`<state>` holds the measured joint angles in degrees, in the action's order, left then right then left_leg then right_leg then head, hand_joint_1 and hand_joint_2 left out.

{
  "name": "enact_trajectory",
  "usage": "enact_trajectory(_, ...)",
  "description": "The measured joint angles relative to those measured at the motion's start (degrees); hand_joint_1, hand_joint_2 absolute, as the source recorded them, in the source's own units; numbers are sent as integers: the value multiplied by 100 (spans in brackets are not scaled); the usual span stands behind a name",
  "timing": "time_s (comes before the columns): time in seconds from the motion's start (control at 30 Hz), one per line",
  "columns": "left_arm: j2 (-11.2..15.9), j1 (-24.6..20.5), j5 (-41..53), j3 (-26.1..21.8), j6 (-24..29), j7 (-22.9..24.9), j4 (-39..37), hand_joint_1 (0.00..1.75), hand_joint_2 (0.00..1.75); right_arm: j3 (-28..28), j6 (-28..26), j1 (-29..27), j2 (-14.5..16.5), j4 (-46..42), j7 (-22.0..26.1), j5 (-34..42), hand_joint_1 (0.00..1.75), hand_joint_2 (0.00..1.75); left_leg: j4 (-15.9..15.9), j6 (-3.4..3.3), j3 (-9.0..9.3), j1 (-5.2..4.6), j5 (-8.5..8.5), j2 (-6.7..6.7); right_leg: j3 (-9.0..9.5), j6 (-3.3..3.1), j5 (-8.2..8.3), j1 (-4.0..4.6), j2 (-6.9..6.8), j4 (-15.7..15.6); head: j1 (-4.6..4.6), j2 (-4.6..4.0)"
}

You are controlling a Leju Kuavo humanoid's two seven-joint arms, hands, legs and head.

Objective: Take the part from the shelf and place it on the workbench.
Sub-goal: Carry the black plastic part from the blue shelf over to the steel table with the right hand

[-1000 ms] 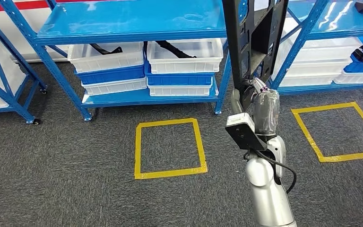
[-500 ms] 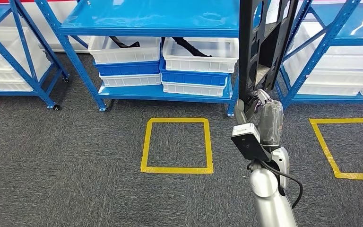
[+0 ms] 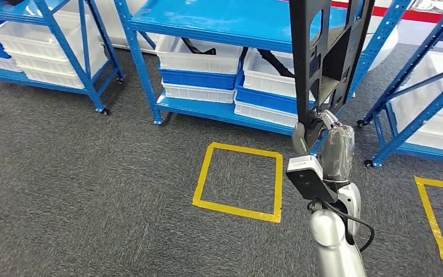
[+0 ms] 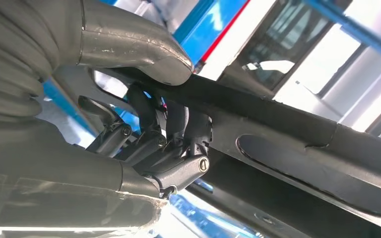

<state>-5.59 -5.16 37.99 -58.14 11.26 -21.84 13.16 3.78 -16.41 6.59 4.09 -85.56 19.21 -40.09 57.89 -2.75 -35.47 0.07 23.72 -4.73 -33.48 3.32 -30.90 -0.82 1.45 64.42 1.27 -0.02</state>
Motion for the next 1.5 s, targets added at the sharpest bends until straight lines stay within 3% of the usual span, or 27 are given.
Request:
enact_trajectory(0.07, 5, -1, 5, -1, 4, -4, 0, 0, 175, -23, -3, -2, -4, -33, -2, 0, 175, 175, 39, 56, -43, -10, -10, -133, 236, -17, 189, -22, 156, -527, -3, 0)
enact_trajectory(0.1, 9, 4, 7, -2, 8, -10, 0, 0, 175, -34, -4, -3, -5, -42, -3, 0, 175, 175, 43, 94, -71, -12, -26, -185, 261, -57, 203, -16, 181, -589, -4, 0)
enact_trajectory(0.17, 15, 26, 2, -5, 27, -22, -1, 0, 175, -53, -10, -5, 12, -65, -3, -2, 175, 175, 40, 165, -118, 2, -55, -249, 262, -132, 247, -20, 69, -601, -7, 0)
enact_trajectory(0.23, 17, 34, -9, -12, 48, -26, -1, 0, 175, -68, -23, -18, 48, -120, 1, -5, 175, 175, 211, 223, -212, -4, 67, -46, 269, -219, 277, -60, -48, -623, -25, 0)
enact_trajectory(0.3, 25, 17, -18, -27, 57, -27, -1, 0, 175, -84, -39, -55, 76, -177, 4, -9, 175, 175, 820, 283, -492, 0, 412, 287, 273, -279, 281, -63, -181, -633, -51, 0)
enact_trajectory(0.37, 25, 11, -20, -43, 57, -28, -1, 0, 175, -100, -48, -93, 85, -201, 4, -12, 175, 175, 1514, 333, -813, 42, 689, 425, 267, -292, 276, -49, -331, -632, -62, 0)
enact_trajectory(0.4, 19, 12, -20, -48, 57, -28, -2, 0, 175, -105, -49, -104, 88, -203, 4, -14, 175, 175, 1630, 349, -860, 61, 692, 450, 265, -292, 275, -48, -401, -632, -63, 0)
enact_trajectory(0.43, 16, 13, -21, -52, 57, -28, -2, 0, 175, -106, -49, -112, 90, -204, 4, -16, 175, 175, 1520, 358, -790, 78, 596, 474, 267, -292, 272, -49, -469, -632, -63, 0)
enact_trajectory(0.47, 17, 12, -22, -55, 57, -30, -1, 0, 175, -107, -49, -116, 92, -209, 4, -19, 175, 175, 1204, 355, -608, 89, 434, 522, 272, -287, 267, -51, -530, -632, -63, 0)
enact_trajectory(0.53, 24, -3, -36, -67, 45, -52, 0, 0, 175, -110, -52, -118, 96, -236, 5, -19, 175, 175, 438, 324, -177, 73, 182, 739, 287, -254, 246, -24, -640, -632, -61, 0)
enact_trajectory(0.6, 21, -30, -67, -88, 8, -108, 0, 0, 175, -119, -72, -138, 100, -291, 22, -15, 175, 175, 97, 262, -6, 21, 134, 845, 298, -196, 218, 16, -747, -634, -46, 0)
enact_trajectory(0.67, 17, -44, -68, -100, -33, -156, 1, 0, 175, -128, -109, -211, 121, -373, 84, 18, 175, 175, 77, 182, -17, -16, 127, 707, 328, -127, 199, 23, -862, -655, -34, 0)
enact_trajectory(0.7, 12, -45, -48, -101, -40, -166, 1, 0, 175, -138, -128, -270, 135, -431, 134, 54, 175, 175, 50, 141, -6, -15, 111, 635, 334, -95, 172, 16, -831, -635, -31, 0)
enact_trajectory(0.77, 3, -66, -10, -102, -26, -164, 2, 0, 175, -178, -155, -430, 163, -567, 250, 135, 175, 175, -8, 53, 25, 9, 68, 504, 208, -92, -14, 3, -555, -323, -24, 0)
enact_trajectory(0.83, -2, -92, 14, -103, -2, -161, 2, 0, 175, -242, -151, -607, 180, -671, 338, 201, 175, 175, -21, 1, 20, 19, 51, 360, -153, -146, -339, -8, -249, 419, -15, 0)
enact_trajectory(0.9, -4, -92, 56, -103, 31, -160, 2, 0, 175, -298, -127, -731, 186, -724, 374, 243, 175, 175, -16, -11, 11, 11, 49, 201, -451, -136, -491, -9, -166, 959, -13, 0)
enact_trajectory(0.93, -5, -87, 85, -103, 49, -159, 2, 0, 175, -324, -118, -773, 187, -750, 381, 265, 175, 175, -12, -11, 12, 7, 48, 122, -455, -96, -426, -9, -153, 918, -13, 0)
enact_trajectory(0.97, -8, -83, 122, -103, 64, -159, 2, 0, 175, -351, -113, -812, 188, -784, 392, 292, 175, 175, -6, -9, 15, 7, 48, 42, -343, -45, -277, -13, -128, 646, -13, 0)
enact_trajectory(1.03, -13, -83, 198, -103, 76, -160, 2, 0, 175, -414, -110, -914, 188, -878, 426, 366, 175, 175, 22, 13, 14, 1, 52, -122, 20, 22, 63, -31, 41, -160, -12, 0)
enact_trajectory(1.1, -18, -78, 268, -102, 78, -167, 2, 0, 175, -483, -110, -1070, 194, -1007, 474, 455, 175, 175, 48, 62, -7, -11, 55, -252, 222, -14, 216, -36, 155, -596, -14, 0)
enact_trajectory(1.17, -21, -53, 318, -101, 84, -178, 2, 0, 175, -549, -108, -1241, 210, -1159, 529, 550, 175, 175, 36, 130, -32, -7, 37, -351, 259, -102, 240, -30, 76, -639, -14, 0)
enact_trajectory(1.2, -29, -37, 331, -100, 91, -183, 1, 0, 175, -573, -104, -1313, 221, -1236, 560, 598, 175, 175, 45, 160, -46, -6, 45, -327, 283, -140, 255, -39, 23, -653, -15, 0)
enact_trajectory(1.27, -41, -28, 334, -99, 111, -196, 0, 0, 175, -612, -86, -1443, 244, -1369, 619, 680, 175, 175, 298, 221, -165, -13, 218, -44, 312, -224, 278, -82, -100, -688, -35, 0)
enact_trajectory(1.33, -49, -41, 329, -98, 122, -211, -1, 0, 175, -655, -70, -1569, 255, -1460, 656, 732, 175, 175, 985, 281, -486, 9, 586, 318, 334, -275, 264, -74, -237, -696, -54, 0)
enact_trajectory(1.4, -56, -41, 326, -98, 121, -223, -2, 0, 175, -687, -66, -1644, 258, -1509, 666, 751, 175, 175, 1605, 330, -798, 55, 805, 436, 342, -290, 249, -60, -384, -694, -54, 0)
enact_trajectory(1.43, -59, -36, 325, -98, 121, -228, -2, 0, 175, -697, -66, -1661, 261, -1522, 667, 755, 175, 175, 1651, 345, -824, 75, 769, 461, 345, -290, 240, -59, -454, -694, -55, 0)
enact_trajectory(1.5, -54, -34, 316, -99, 130, -241, -1, 0, 175, -707, -60, -1675, 265, -1538, 672, 770, 175, 175, 1092, 351, -516, 99, 456, 576, 370, -267, 216, -62, -581, -693, -55, 0)
